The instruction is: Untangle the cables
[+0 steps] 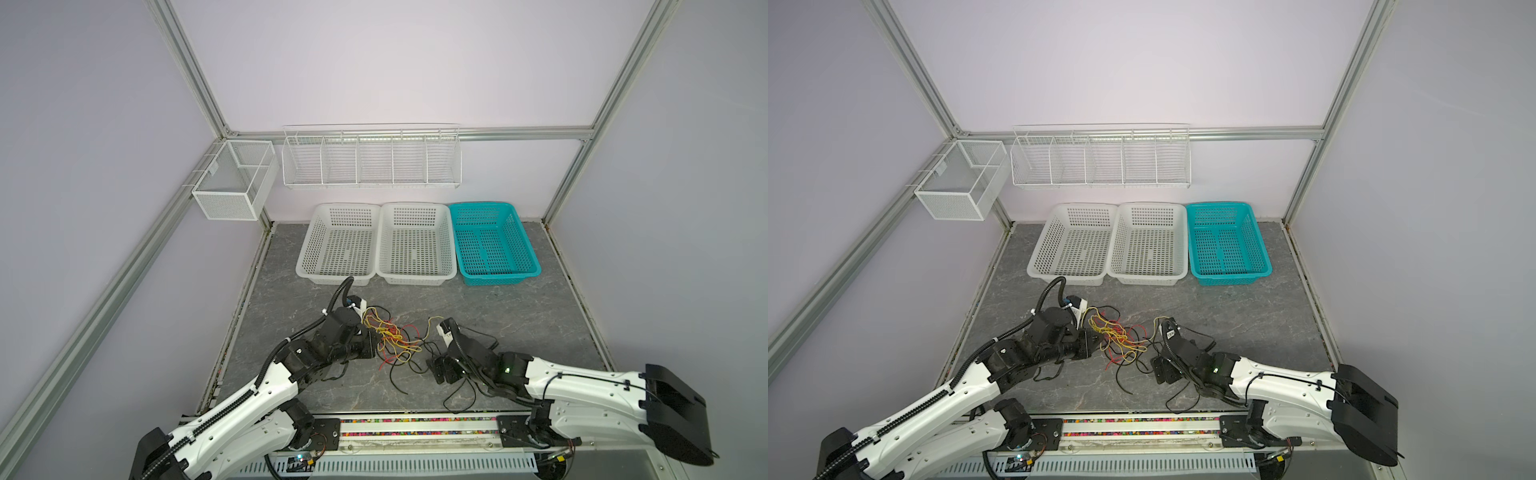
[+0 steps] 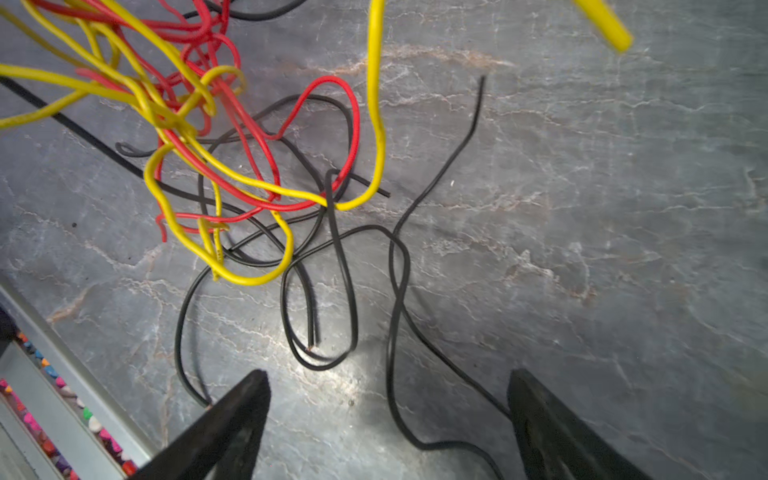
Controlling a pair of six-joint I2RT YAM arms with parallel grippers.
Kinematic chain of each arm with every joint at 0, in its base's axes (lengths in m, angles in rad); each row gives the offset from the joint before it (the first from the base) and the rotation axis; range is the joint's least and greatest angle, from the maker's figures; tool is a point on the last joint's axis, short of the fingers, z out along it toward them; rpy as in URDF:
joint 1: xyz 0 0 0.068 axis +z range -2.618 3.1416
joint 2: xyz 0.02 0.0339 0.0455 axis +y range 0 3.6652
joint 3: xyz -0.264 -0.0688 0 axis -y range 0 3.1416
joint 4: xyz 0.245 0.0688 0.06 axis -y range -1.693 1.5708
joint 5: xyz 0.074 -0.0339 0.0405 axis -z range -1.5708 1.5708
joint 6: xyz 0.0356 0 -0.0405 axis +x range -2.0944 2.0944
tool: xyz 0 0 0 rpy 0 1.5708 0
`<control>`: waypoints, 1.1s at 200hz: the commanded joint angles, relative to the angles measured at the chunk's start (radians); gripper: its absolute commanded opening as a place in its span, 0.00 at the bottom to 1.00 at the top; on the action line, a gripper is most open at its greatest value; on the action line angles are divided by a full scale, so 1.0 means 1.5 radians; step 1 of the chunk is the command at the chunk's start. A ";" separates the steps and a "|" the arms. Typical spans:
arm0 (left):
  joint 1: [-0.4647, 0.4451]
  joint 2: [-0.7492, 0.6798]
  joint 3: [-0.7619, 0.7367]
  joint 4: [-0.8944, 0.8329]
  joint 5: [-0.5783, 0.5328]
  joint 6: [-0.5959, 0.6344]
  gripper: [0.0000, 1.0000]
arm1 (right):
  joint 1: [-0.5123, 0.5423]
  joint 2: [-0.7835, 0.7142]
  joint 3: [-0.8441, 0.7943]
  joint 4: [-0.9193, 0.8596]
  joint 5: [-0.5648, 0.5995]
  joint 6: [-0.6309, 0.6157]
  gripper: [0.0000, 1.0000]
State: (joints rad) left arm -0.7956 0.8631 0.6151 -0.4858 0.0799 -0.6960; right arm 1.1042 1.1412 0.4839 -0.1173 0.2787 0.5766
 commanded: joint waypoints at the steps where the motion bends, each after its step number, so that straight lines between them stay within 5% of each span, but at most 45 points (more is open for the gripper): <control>1: 0.003 -0.013 -0.004 0.016 0.003 -0.005 0.00 | 0.003 0.028 -0.003 0.081 -0.014 -0.002 0.91; 41: 0.003 -0.020 -0.003 0.010 0.000 -0.005 0.00 | 0.002 0.091 0.018 0.092 -0.005 -0.026 0.77; 94: 0.003 -0.030 -0.003 -0.003 -0.013 0.001 0.00 | 0.003 0.090 0.018 0.068 0.026 -0.029 0.25; 116: 0.004 -0.023 -0.004 -0.021 -0.031 0.003 0.00 | 0.003 0.010 0.013 0.011 0.059 -0.029 0.14; 162: 0.012 -0.003 -0.029 -0.026 -0.046 -0.008 0.00 | -0.015 -0.241 0.034 -0.204 0.139 -0.048 0.06; 220: 0.015 -0.010 -0.037 -0.018 -0.045 -0.012 0.00 | -0.080 -0.450 0.125 -0.376 0.136 -0.099 0.06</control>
State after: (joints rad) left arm -0.7788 0.8581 0.5575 -0.5095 0.0380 -0.7109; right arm 1.0077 0.5468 0.5674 -0.5186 0.4427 0.4854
